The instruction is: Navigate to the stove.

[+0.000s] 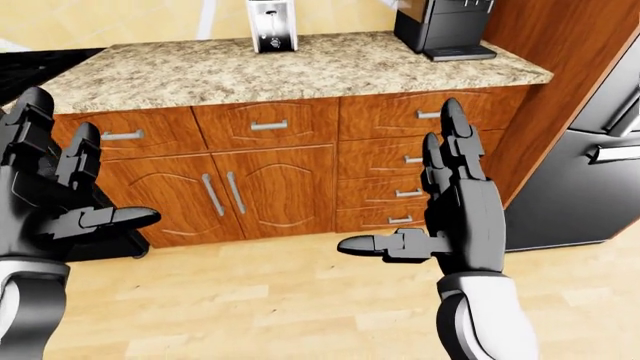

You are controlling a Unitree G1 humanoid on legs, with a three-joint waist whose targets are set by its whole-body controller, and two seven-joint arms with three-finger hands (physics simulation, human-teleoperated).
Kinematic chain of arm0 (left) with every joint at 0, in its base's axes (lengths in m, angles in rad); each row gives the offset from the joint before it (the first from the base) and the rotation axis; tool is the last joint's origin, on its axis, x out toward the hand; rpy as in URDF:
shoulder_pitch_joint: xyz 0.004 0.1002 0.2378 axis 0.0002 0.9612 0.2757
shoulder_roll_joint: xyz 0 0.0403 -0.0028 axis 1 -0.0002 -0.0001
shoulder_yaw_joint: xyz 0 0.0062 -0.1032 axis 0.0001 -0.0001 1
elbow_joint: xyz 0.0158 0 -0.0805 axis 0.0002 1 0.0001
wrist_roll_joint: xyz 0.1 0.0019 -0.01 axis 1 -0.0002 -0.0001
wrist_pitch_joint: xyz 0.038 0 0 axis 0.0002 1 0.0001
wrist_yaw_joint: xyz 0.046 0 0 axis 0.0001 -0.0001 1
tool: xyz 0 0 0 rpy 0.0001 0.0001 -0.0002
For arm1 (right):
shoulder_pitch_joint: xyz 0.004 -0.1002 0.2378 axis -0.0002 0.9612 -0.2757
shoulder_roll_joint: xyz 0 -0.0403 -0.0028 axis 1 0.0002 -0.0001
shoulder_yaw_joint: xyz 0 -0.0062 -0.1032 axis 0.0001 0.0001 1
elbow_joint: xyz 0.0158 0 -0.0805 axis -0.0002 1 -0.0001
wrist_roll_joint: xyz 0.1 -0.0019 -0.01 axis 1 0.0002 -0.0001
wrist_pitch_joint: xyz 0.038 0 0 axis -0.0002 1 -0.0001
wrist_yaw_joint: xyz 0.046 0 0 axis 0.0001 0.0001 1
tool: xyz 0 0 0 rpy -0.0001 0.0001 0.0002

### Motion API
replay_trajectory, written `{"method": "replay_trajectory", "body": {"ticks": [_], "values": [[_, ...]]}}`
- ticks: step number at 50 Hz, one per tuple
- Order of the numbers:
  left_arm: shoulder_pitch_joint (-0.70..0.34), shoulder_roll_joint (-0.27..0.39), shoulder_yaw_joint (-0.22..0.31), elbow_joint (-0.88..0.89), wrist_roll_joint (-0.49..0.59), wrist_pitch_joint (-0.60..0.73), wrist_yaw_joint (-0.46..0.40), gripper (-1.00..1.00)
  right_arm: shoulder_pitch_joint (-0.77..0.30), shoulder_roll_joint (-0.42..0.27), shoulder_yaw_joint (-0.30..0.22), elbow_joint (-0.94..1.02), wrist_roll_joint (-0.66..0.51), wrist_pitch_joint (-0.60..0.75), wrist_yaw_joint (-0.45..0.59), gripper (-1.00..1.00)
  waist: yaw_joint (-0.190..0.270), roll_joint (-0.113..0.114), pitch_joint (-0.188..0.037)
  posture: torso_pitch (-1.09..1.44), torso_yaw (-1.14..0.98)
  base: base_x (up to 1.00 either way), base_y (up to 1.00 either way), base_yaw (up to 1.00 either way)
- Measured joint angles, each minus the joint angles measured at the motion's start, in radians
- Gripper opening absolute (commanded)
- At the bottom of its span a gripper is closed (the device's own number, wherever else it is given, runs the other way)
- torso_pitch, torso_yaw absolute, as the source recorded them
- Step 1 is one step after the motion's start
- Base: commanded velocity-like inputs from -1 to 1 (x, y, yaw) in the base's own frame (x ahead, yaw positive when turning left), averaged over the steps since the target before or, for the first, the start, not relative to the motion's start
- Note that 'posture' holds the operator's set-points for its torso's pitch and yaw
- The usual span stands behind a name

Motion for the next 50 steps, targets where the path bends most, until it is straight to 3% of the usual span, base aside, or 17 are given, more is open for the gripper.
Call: {"method": "replay_trajectory", "body": {"ticks": [2, 4, 8, 17, 19, 23, 27, 29, 30, 33, 43, 44, 48, 50], "values": [[-0.002, 0.0, -0.003, -0.006, 0.0, -0.007, -0.001, 1.0, -0.002, 0.002, -0.002, -0.006, -0.003, -0.005, 0.004, 1.0, -0.005, 0.036, 0.008, 0.0, 0.0, 0.0, 0.36, 0.0], [-0.002, 0.001, -0.004, -0.006, 0.0, -0.01, -0.003, 1.0, -0.008, -0.004, -0.001, -0.004, 0.001, -0.005, 0.003, 1.0, -0.001, 0.089, -0.004, 0.0, 0.0, 0.0, 0.36, 0.0], [0.015, -0.002, 0.004, 0.014, 0.017, 0.001, 0.003, 1.0, 0.004, -0.007, 0.017, 0.012, 0.024, 0.005, 0.004, 1.0, 0.016, 0.069, 0.005, 0.0, 0.0, 0.0, 0.36, 0.0], [0.001, -0.005, -0.004, -0.002, 0.018, 0.001, -0.003, 1.0, -0.012, -0.011, 0.012, -0.011, 0.028, -0.009, -0.003, 1.0, 0.008, -0.046, 0.008, 0.0, 0.0, 0.0, 0.36, 0.0], [0.007, -0.015, -0.014, -0.002, 0.016, 0.001, -0.005, 1.0, -0.005, -0.012, 0.002, -0.001, 0.025, -0.008, -0.002, 1.0, -0.007, -0.028, 0.011, 0.0, 0.0, 0.0, 0.37, 0.0], [0.007, -0.011, -0.018, 0.004, 0.006, 0.018, -0.009, 1.0, 0.005, -0.012, -0.007, 0.015, 0.019, 0.006, -0.008, 1.0, -0.001, -0.034, -0.008, 0.0, 0.0, 0.0, 0.37, 0.0], [0.0, -0.009, -0.009, -0.008, 0.009, -0.003, -0.009, 1.0, 0.001, 0.0, -0.003, -0.005, 0.004, -0.009, 0.004, 1.0, -0.005, 0.025, 0.008, 0.0, 0.0, 0.0, 0.37, 0.0], [-0.003, -0.006, -0.008, -0.008, 0.006, -0.005, -0.008, 1.0, -0.003, 0.001, -0.004, -0.004, 0.0, -0.01, 0.01, 1.0, -0.006, 0.072, 0.004, 0.0, 0.0, 0.0, 0.36, 0.0], [-0.003, -0.001, -0.004, -0.004, 0.006, -0.006, -0.008, 1.0, -0.005, 0.007, 0.001, -0.002, -0.001, -0.01, 0.011, 1.0, 0.001, 0.082, -0.003, 0.0, 0.0, 0.0, 0.37, 0.0], [0.013, -0.003, 0.011, 0.015, 0.012, 0.001, 0.0, 1.0, 0.007, 0.009, 0.023, 0.01, 0.009, 0.0, 0.017, 1.0, 0.014, 0.064, 0.005, 0.0, 0.0, 0.0, 0.36, 0.0], [0.005, -0.006, 0.001, -0.004, 0.009, -0.006, -0.003, 1.0, 0.005, 0.015, 0.002, -0.007, -0.012, -0.02, 0.03, 1.0, -0.001, -0.043, 0.008, 0.0, 0.0, 0.0, 0.37, 0.0], [0.008, -0.012, -0.004, -0.004, 0.007, -0.004, -0.004, 1.0, 0.008, 0.014, -0.003, -0.003, -0.013, -0.02, 0.03, 1.0, -0.009, -0.028, 0.014, 0.0, 0.0, 0.0, 0.38, 0.0], [0.009, -0.009, -0.013, 0.009, 0.001, 0.012, -0.006, 1.0, 0.013, 0.016, -0.008, 0.016, -0.022, 0.0, 0.024, 1.0, -0.002, -0.034, -0.008, 0.0, 0.0, 0.0, 0.36, 0.0], [0.002, -0.006, -0.007, 0.004, 0.003, 0.004, -0.005, 1.0, 0.004, 0.019, -0.007, 0.004, -0.026, -0.004, 0.028, 1.0, 0.0, -0.012, -0.005, 0.0, 0.0, 0.0, 0.36, 0.0]]}}
